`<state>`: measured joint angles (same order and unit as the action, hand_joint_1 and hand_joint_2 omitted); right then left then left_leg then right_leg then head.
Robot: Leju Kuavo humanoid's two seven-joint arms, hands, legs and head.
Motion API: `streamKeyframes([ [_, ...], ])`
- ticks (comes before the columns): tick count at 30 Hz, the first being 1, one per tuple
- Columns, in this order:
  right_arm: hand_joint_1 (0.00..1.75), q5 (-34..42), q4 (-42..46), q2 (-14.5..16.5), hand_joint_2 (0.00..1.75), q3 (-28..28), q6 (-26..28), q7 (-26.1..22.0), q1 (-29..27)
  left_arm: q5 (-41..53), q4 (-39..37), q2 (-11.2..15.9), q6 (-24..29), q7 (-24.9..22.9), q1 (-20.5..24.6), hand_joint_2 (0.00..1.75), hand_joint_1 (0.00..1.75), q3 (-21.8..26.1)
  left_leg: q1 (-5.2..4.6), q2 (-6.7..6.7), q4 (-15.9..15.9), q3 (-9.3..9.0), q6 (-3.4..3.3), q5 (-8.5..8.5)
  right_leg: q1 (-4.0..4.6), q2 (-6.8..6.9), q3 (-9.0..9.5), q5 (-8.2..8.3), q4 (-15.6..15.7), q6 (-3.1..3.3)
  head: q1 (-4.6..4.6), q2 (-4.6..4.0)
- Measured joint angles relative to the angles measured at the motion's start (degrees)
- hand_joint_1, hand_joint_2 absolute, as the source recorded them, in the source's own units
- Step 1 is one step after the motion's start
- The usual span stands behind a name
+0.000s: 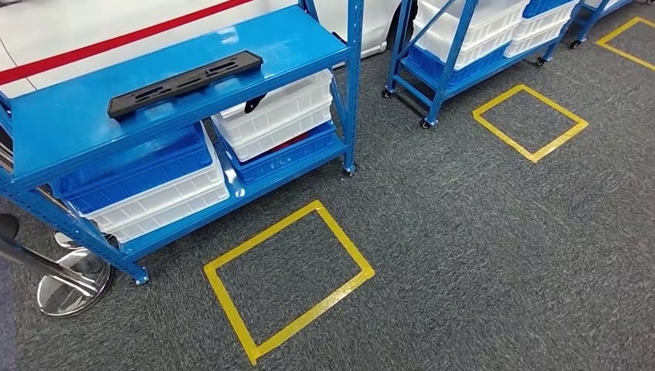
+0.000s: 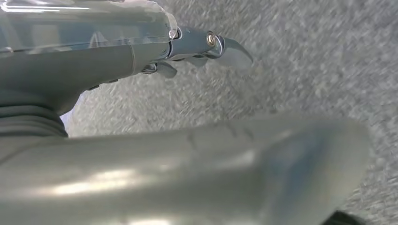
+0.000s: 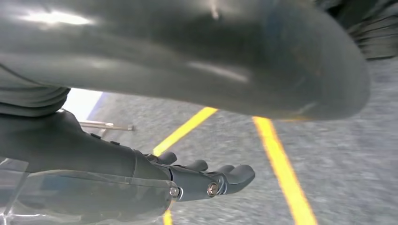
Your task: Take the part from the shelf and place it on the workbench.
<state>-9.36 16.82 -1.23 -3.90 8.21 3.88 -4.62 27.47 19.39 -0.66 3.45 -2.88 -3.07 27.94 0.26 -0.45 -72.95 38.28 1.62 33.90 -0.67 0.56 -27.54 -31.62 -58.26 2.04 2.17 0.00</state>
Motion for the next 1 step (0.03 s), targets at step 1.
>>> streamKeyframes([
  [1, 0.00, 0.2, 0.4, 0.0, 0.00, 0.1, -0.2, -0.1, 0.1, -0.7, -0.1, 0.0, -0.1, 0.1, -0.5, 0.00, 0.00, -0.7, 0.01, 0.00, -1.9, 1.60, 0.02, 0.14, 0.05, 0.02, 0.42, -0.41, 0.0, 0.02, 0.01, 0.00],
])
